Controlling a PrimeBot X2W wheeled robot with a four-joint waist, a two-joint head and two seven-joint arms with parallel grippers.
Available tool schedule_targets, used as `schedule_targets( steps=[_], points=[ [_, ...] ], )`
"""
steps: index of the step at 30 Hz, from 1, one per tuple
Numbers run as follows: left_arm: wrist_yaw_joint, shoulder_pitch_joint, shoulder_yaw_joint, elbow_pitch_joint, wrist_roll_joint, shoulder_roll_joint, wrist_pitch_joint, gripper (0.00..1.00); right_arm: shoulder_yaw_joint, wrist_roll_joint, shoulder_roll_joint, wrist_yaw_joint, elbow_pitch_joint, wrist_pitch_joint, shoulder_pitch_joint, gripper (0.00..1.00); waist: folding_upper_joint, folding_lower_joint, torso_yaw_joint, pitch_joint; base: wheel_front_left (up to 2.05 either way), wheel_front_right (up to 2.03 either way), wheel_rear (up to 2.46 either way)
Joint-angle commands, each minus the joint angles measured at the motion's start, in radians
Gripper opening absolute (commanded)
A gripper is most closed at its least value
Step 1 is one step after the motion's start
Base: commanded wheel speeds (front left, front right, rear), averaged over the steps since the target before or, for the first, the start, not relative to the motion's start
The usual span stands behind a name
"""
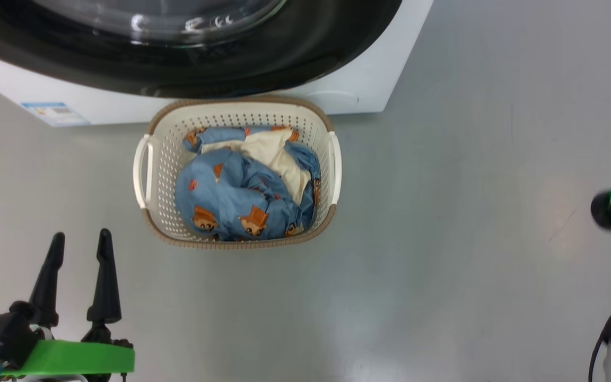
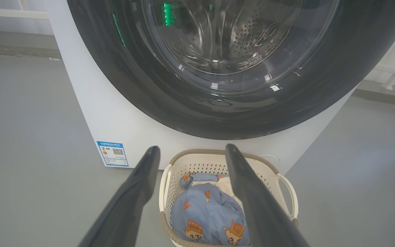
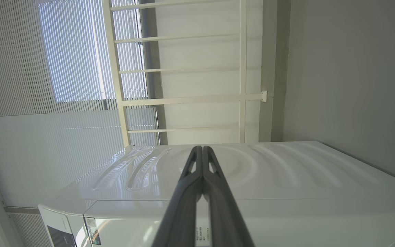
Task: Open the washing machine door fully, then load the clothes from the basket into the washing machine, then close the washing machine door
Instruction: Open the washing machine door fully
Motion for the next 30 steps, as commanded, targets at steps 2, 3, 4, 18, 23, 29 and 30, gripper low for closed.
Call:
schedule_targets(
  steps=[2, 3, 4, 18, 23, 29, 30],
  points=[
    [-0.003, -0.022, 0.031, -0.029, 0.007, 0.027, -0.006, 1.0, -0.002, 0.028, -0.007, 0.002, -0.015, 0.054, -0.046, 0.0, 0.0, 0.0, 0.009, 0.027, 0.0, 0.0, 0.0],
    [-0.003, -0.023, 0.027, -0.03, 0.008, 0.028, -0.006, 1.0, -0.014, 0.032, -0.007, 0.002, -0.008, 0.081, -0.065, 0.0, 0.0, 0.0, 0.011, 0.034, 0.0, 0.0, 0.0],
    [-0.003, -0.024, 0.022, -0.028, 0.011, 0.03, -0.006, 1.0, -0.026, 0.036, -0.006, 0.002, 0.001, 0.106, -0.085, 0.0, 0.0, 0.0, 0.012, 0.041, 0.0, 0.0, 0.0],
    [-0.003, -0.049, -0.02, -0.031, 0.022, 0.055, -0.006, 1.0, 0.051, -0.075, 0.002, 0.002, 0.099, 0.381, -0.358, 0.0, 0.0, 0.0, 0.016, 0.124, 0.0, 0.0, 0.0],
    [-0.003, -0.059, -0.033, -0.026, 0.024, 0.054, -0.006, 1.0, 0.108, -0.103, 0.006, 0.002, 0.106, 0.454, -0.422, 0.0, 0.0, 0.0, 0.033, 0.142, 0.0, 0.0, 0.0],
    [-0.003, -0.061, -0.033, -0.024, 0.024, 0.05, -0.006, 1.0, 0.169, -0.117, 0.012, 0.002, 0.102, 0.526, -0.482, 0.0, 0.0, 0.0, 0.049, 0.159, 0.0, 0.0, 0.0],
    [-0.003, -0.06, -0.033, -0.025, 0.025, 0.048, -0.006, 1.0, 0.181, -0.122, 0.012, 0.002, 0.102, 0.543, -0.498, 0.0, 0.0, 0.0, 0.055, 0.162, 0.0, 0.0, 0.0]
  ],
)
